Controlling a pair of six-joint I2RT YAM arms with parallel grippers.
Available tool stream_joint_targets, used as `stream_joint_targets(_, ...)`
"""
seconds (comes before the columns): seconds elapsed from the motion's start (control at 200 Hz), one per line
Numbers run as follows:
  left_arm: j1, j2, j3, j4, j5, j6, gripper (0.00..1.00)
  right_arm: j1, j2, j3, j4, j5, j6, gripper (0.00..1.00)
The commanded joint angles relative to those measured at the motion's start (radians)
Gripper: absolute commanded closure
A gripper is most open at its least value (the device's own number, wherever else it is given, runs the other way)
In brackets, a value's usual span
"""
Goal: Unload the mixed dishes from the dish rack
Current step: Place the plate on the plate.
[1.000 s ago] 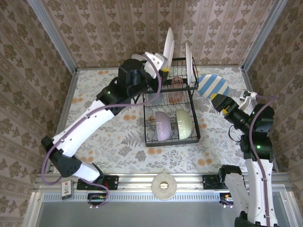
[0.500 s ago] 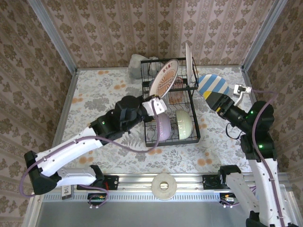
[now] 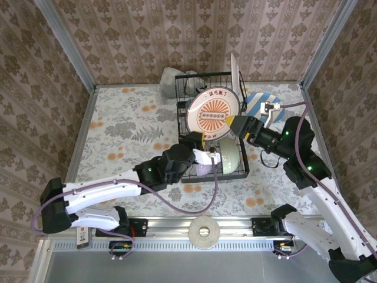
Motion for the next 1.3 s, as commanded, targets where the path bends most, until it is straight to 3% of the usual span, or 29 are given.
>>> stream_joint_targets(0.0,-0.017,0.0,0.003,0.178,-0.113,0.084,1.0,0.044,0.002,0.022,0.015,0.088,-0.025,0.05)
stream_joint_targets(0.4,-0.039,0.018,-0.022,0.237,-0.163,0.133,1.0,0.091,0.021,0.032,-0.058,0.252,-0.06,0.27)
stream_joint_targets(0.8,-0.056,0.043,-0.067,0.333,-0.174,0.247,1.0,0.094,0.065,0.062,-0.085,0.28,-0.059,0.56)
stream_joint_targets(1.295,-0.057,0.037,-0.107,0.349,-0.187,0.306,1.0,0.099,0.093,0.108,-0.246,0.339,-0.088,0.69)
